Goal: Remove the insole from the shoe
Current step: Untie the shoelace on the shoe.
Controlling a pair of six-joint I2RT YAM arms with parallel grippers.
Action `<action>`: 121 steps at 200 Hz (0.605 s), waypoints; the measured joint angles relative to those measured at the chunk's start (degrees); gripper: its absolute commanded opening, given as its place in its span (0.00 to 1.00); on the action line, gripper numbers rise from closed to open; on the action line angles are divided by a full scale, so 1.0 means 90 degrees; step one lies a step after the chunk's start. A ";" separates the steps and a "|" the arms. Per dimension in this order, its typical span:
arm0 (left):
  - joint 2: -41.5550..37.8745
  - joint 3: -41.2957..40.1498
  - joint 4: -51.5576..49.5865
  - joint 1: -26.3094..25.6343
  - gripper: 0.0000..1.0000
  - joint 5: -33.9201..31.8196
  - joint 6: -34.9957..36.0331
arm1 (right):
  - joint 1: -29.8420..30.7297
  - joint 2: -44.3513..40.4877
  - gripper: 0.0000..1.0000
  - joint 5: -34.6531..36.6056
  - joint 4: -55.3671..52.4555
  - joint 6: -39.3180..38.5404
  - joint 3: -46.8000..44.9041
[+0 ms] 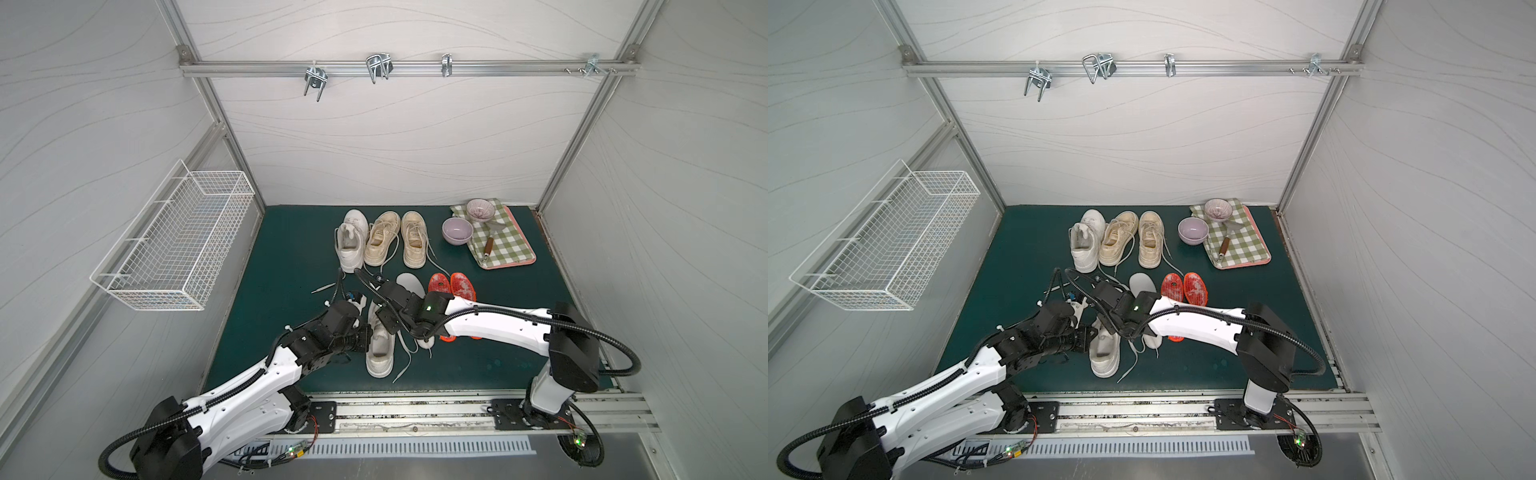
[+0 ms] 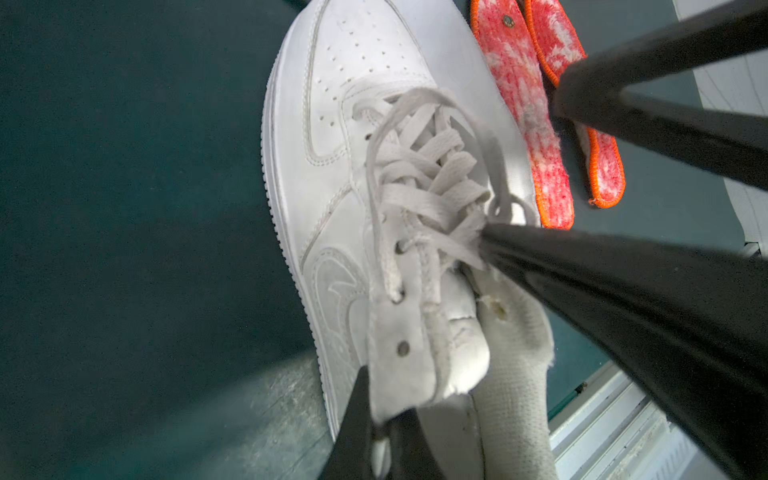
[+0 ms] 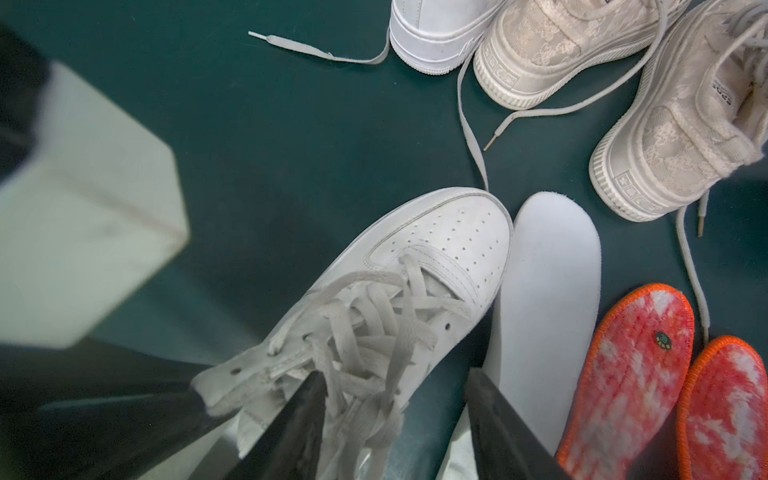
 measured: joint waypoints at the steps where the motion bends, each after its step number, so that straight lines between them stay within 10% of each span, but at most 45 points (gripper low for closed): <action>1: 0.0000 0.0000 0.0000 0.0000 0.00 0.0002 0.0000 | 0.0000 0.0002 0.56 0.0002 0.0000 0.0002 0.0000; 121: -0.0005 0.0000 0.0005 0.0002 0.00 0.0068 0.0000 | -0.0061 0.1462 0.30 0.1950 -0.0109 -0.0177 0.0852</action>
